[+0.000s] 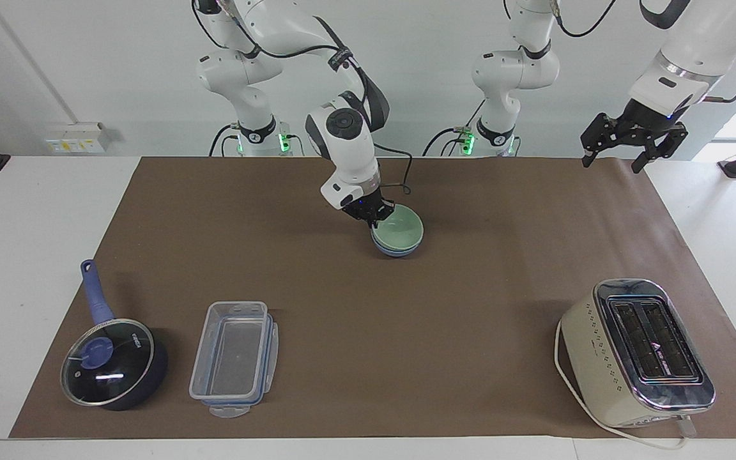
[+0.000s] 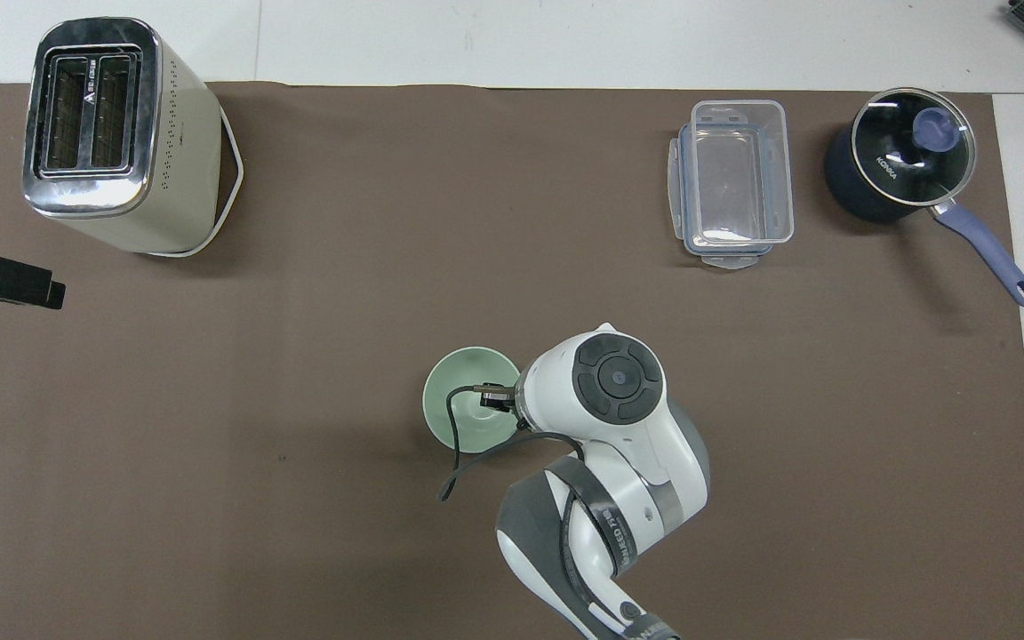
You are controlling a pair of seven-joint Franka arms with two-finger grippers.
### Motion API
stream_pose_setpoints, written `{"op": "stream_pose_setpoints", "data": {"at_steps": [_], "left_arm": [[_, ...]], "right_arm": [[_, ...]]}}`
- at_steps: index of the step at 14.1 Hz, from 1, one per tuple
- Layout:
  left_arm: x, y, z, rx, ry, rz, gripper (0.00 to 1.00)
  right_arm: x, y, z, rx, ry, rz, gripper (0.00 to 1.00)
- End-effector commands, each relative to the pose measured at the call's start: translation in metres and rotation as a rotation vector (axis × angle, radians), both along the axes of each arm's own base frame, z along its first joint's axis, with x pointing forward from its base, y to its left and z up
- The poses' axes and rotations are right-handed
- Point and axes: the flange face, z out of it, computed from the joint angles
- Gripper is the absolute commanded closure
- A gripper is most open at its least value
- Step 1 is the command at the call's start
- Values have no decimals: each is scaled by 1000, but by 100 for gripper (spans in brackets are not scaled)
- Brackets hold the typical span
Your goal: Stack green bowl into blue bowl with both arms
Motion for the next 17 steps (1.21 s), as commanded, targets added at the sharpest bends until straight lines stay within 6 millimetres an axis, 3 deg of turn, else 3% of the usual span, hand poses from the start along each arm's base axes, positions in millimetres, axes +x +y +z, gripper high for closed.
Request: {"op": "stream_pose_setpoints", "data": {"at_steps": [1,2,3,4,5,9,14,17], "left_arm": [[-3,3,5,19,4,-5,0],[-3,3,6,18,3,-5,0],[-3,3,5,19,4,-5,0],[-3,3,6,18,1,-5,0],[-3,3,6,18,1,-5,0],[-3,2,6,18,1,-6,0],[-3,2,6,18,3,-6,0],[-3,2,6,18,1,-8,0]], "right_arm": [[0,2,0,18,-8,-16,71],[1,4,2,20,-12,-14,67],[2,4,4,22,-14,-12,54],[4,5,8,25,-22,-13,24],[10,1,16,25,-37,-16,2],[43,-38,66,7,-144,-34,0],[88,-115,131,-153,-209,33,0],[90,-153,178,-166,-246,-12,0]]}}
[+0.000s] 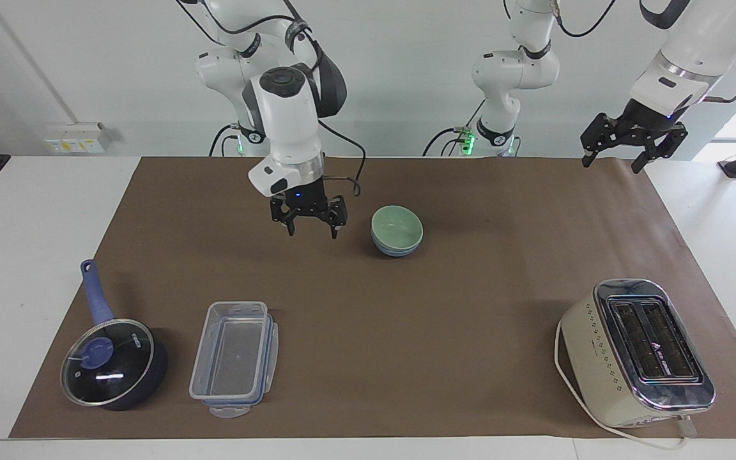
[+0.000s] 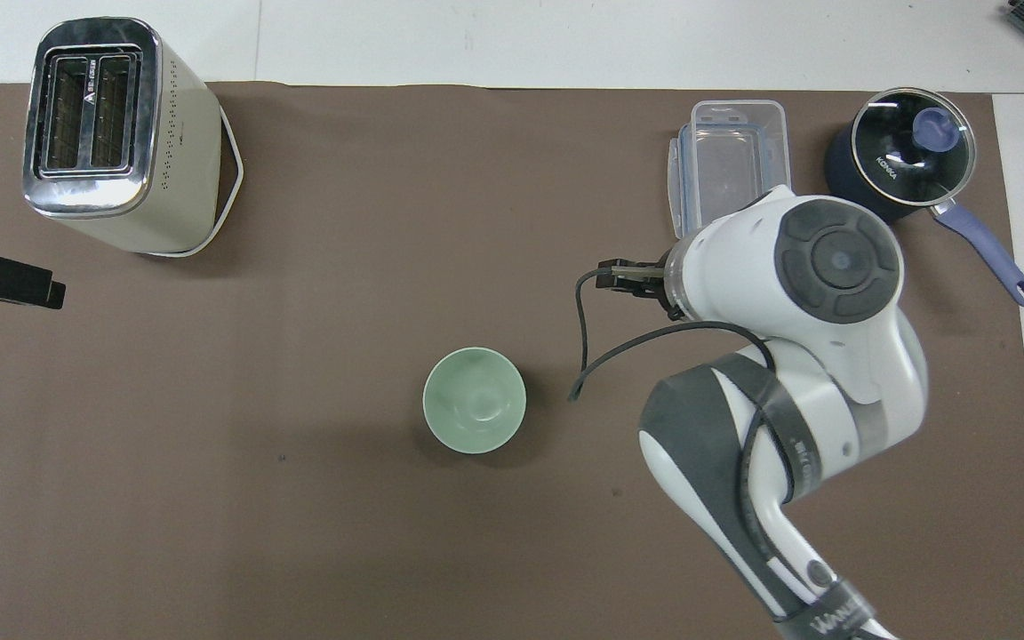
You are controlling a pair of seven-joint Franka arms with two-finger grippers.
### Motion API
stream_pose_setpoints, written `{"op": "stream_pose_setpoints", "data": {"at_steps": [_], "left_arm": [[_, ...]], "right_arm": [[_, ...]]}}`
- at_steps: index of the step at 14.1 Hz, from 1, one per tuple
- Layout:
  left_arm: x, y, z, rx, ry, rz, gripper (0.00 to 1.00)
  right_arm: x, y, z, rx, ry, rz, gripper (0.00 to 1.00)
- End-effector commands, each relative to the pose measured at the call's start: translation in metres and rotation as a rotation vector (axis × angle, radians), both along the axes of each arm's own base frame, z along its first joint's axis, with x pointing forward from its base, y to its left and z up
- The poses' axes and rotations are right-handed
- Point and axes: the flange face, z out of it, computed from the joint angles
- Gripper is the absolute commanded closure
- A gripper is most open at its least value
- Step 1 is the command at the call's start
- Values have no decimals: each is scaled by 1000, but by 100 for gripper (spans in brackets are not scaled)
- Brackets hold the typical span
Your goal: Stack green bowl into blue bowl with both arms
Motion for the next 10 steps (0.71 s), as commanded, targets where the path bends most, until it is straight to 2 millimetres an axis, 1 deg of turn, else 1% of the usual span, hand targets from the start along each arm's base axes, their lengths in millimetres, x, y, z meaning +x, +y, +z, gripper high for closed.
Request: {"op": "stream_pose_setpoints", "data": {"at_steps": [1,2,3,4,6,7,8,9,10], "left_arm": [[-3,3,6,18,1,-6,0],[-3,3,6,18,3,-6,0],[-3,3,6,18,1,-6,0],[-3,3,6,18,1,-6,0],[-3,3,6,18,1,-6,0],[-3,3,6,18,3,-6,0],[-4,2,6,18,3,-7,0],[-4,2,5,19,4,-7,0],[-4,2,5,19,4,-7,0]], "right_arm": [[-13,-23,49,-20,-35,-14,0],[-20,-27,64,-10,-39,-24,0],[-27,-38,82,-5,-50,-45,0],[-33,-49,96,-7,-54,-61,0],[-44,-60,115,-9,-62,-79,0],[-47,-71,121,-10,-59,-97,0],[-49,-84,133,-8,-65,-118,0],[-51,-101,150,-7,-63,-142,0],[-53,-115,162,-14,-43,-147,0]]}}
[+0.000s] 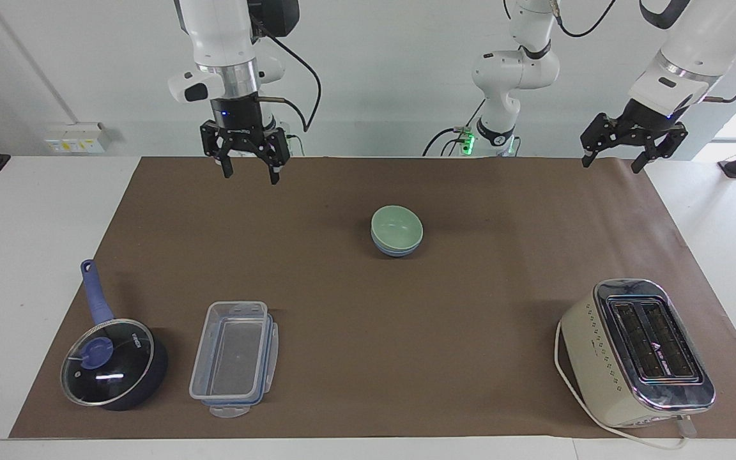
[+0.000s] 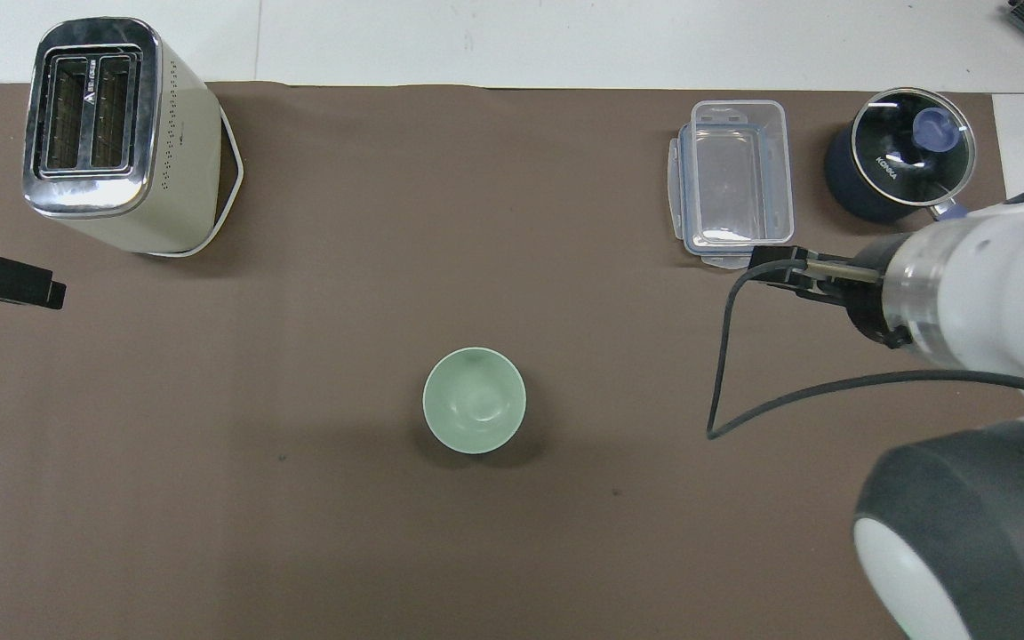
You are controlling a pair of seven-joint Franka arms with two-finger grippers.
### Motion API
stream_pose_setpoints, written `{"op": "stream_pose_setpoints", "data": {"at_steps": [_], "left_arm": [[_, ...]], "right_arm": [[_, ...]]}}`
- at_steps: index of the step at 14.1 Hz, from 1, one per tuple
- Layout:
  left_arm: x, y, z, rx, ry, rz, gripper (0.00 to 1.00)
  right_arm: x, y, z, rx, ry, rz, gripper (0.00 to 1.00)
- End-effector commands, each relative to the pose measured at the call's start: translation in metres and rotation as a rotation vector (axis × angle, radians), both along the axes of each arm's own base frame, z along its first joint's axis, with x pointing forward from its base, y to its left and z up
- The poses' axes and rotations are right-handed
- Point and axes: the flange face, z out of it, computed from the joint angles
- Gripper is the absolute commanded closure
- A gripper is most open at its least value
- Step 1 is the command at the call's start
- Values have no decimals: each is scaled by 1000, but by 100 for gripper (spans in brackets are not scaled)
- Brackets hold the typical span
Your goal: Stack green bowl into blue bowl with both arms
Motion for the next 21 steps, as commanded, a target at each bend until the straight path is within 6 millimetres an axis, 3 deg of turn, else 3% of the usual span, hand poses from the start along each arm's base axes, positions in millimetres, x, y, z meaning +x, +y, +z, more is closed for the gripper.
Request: {"op": "stream_pose_setpoints", "data": {"at_steps": [1,3,6,9,13,16,21], "left_arm": [[-3,2,6,18,3,-7,0],[-3,2,5,19,4,-7,0],[-4,2,6,19,6,-7,0],[-4,2,5,19,6,-7,0],[-4,1,6,19,4,-9,0],[-3,0,6,17,3,-7,0],[-1,2,7,15,-16,-14,0]], "right_arm": [[-4,-37,31,-9,33,4,0],[-6,-74,44,-27,61,52,0],[-13,-114,38,-19,142,123,0],[-22,-133,27,10,211,178,0],[-19,-170,23,8,208,181,0],[-7,-185,19,9,222,148,0],[2,-172,23,2,202,200,0]]}}
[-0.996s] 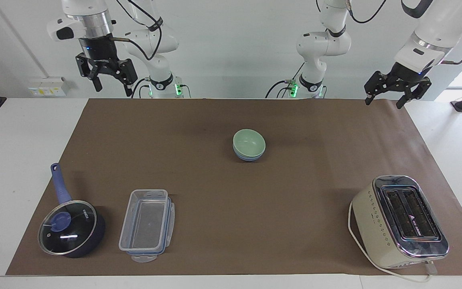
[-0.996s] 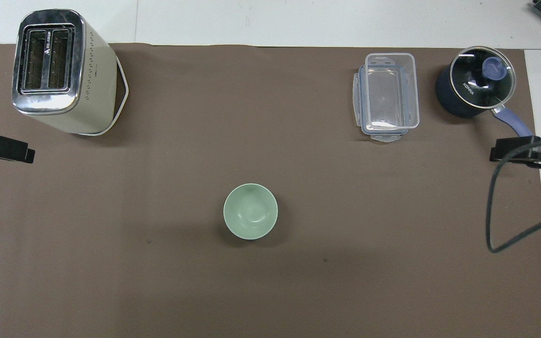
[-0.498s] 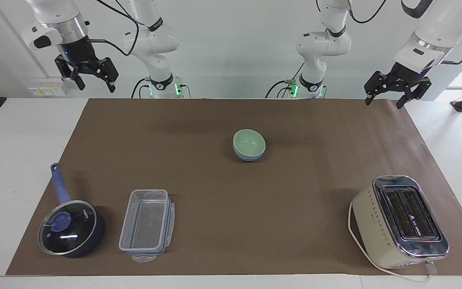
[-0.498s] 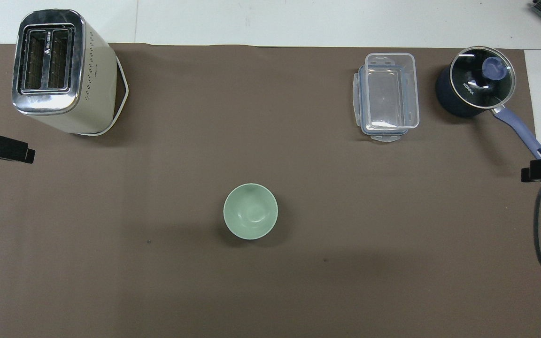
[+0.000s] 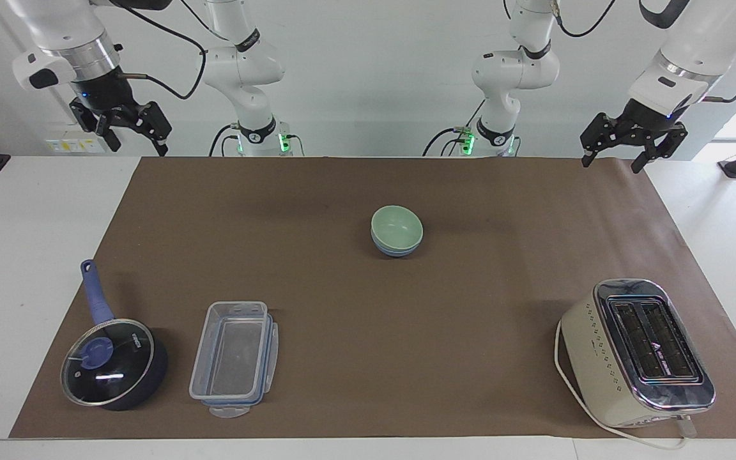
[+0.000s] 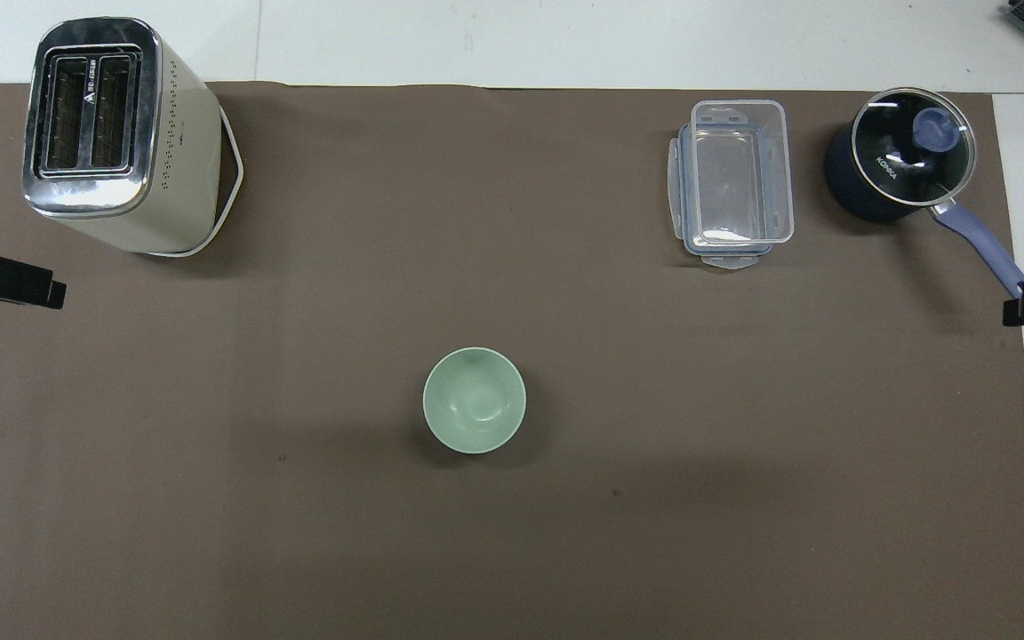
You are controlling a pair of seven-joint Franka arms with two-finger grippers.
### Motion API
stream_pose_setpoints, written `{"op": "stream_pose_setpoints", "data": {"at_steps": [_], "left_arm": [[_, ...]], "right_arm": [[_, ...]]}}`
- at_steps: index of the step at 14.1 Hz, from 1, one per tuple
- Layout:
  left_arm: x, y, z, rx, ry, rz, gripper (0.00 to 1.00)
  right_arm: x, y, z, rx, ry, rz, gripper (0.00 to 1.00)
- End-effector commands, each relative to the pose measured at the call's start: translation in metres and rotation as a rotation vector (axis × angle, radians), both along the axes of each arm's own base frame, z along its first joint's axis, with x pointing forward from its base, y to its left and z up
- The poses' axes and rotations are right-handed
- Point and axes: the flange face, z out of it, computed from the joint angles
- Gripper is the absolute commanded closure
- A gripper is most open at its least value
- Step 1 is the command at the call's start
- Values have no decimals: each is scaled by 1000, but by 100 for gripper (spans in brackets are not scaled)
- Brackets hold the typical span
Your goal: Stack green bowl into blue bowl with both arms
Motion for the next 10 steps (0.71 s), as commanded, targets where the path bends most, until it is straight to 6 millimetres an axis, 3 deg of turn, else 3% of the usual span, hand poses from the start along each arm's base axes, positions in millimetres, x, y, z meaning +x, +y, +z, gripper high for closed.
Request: {"op": "stream_pose_setpoints", "data": {"at_steps": [1,10], "left_arm": [[-1,3,7,15,-15,-6,0],[-1,3,7,15,-13,-2,0]], "right_arm": [[3,6,4,9,-8,78,0],[2,11,3,-31,1,96,0]]}}
